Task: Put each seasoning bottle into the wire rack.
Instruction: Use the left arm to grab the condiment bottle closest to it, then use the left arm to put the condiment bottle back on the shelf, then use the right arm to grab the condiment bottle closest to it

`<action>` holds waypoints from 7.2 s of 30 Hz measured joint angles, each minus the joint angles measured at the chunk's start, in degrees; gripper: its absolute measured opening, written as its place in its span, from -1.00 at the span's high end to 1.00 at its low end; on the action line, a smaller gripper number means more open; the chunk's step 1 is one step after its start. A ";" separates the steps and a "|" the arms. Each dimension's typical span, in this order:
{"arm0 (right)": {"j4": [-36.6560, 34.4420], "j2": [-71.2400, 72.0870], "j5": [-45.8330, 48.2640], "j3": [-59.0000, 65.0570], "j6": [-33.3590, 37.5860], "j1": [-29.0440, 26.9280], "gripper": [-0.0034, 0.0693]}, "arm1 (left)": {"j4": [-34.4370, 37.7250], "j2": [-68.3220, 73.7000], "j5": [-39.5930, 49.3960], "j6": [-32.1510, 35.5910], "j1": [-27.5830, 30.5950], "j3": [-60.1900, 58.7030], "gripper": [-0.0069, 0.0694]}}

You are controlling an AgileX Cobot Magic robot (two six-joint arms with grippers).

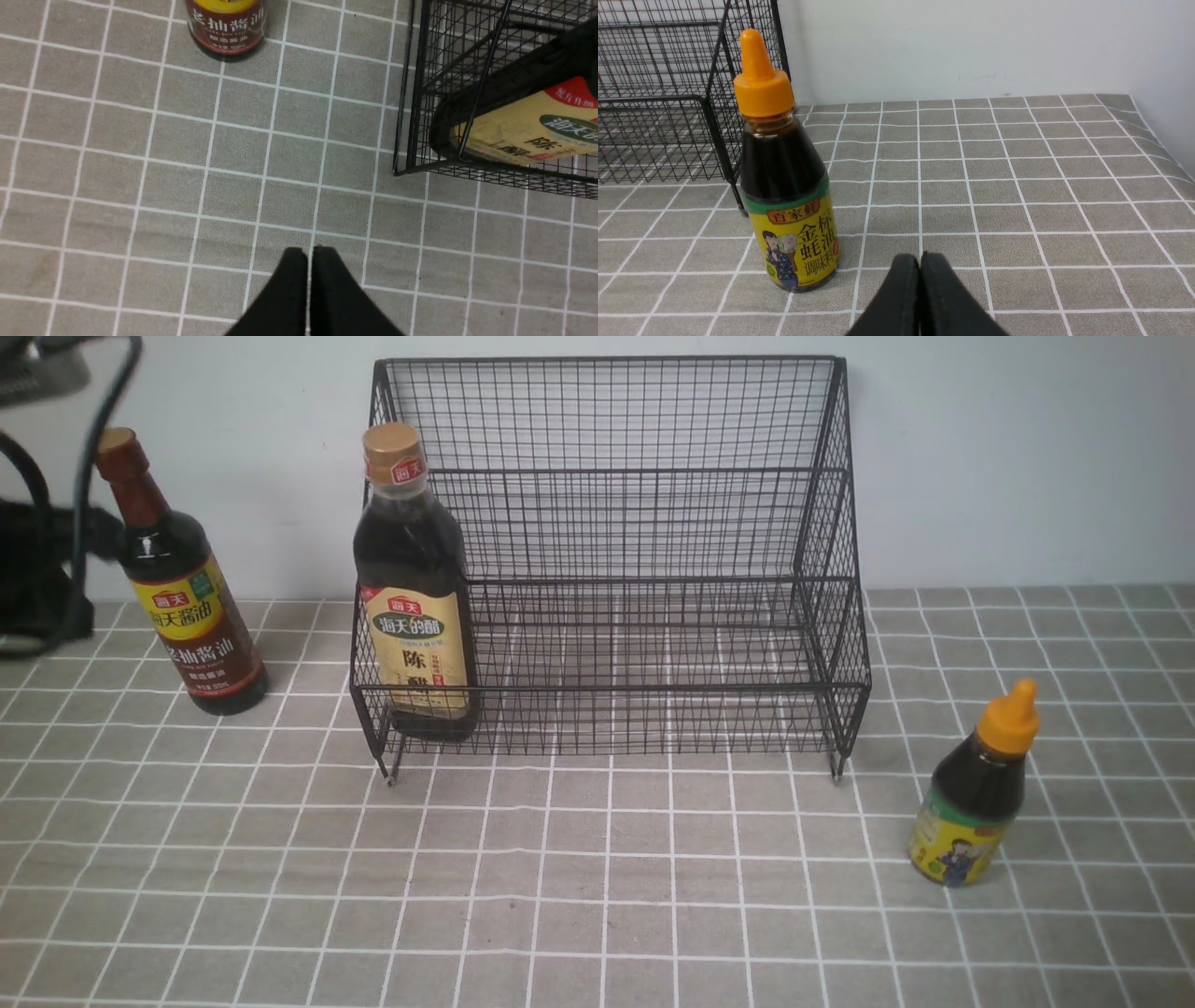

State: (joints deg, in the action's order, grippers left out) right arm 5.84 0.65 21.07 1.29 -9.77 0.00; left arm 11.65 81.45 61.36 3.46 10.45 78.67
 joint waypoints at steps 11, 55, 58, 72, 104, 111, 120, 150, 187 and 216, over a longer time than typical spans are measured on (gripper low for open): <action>0.00 0.00 0.00 0.00 0.00 0.00 0.94 | -1.18 18.33 9.33 4.99 0.61 29.98 0.57; 0.00 0.00 0.00 0.00 0.00 0.00 0.94 | -3.16 33.01 -7.86 10.97 0.35 32.33 0.11; 0.00 0.00 0.00 0.00 0.00 0.00 0.94 | -3.37 33.01 -7.65 10.97 -0.05 32.65 0.11; 0.00 0.00 0.00 0.00 0.00 0.00 0.94 | -4.37 27.08 -2.21 11.09 -6.15 43.25 0.11; 0.00 0.00 0.00 0.00 0.09 0.00 0.94 | -2.27 26.23 -10.53 9.87 -19.75 54.61 0.11; 0.00 0.00 0.00 0.00 0.09 0.00 0.94 | 1.45 28.58 -10.53 9.87 -19.75 54.61 0.11; 0.00 0.00 0.00 0.00 0.09 0.00 0.94 | 4.01 31.15 -8.63 10.08 -19.83 54.61 0.11; 0.00 0.00 0.00 0.00 0.09 0.00 0.94 | 2.97 40.55 2.82 10.67 -19.83 54.91 -0.01; 0.00 0.00 0.00 0.00 -0.02 0.00 0.94 | -12.61 -1.38 11.78 4.26 -19.83 53.07 0.84; 0.00 0.00 0.00 0.00 -0.02 0.00 0.94 | -16.19 -67.21 -10.76 -8.01 -19.83 -32.32 0.84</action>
State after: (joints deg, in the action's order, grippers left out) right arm 5.84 0.65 21.07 1.29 -9.78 0.00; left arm -4.53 14.24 50.60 -4.55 -9.38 46.35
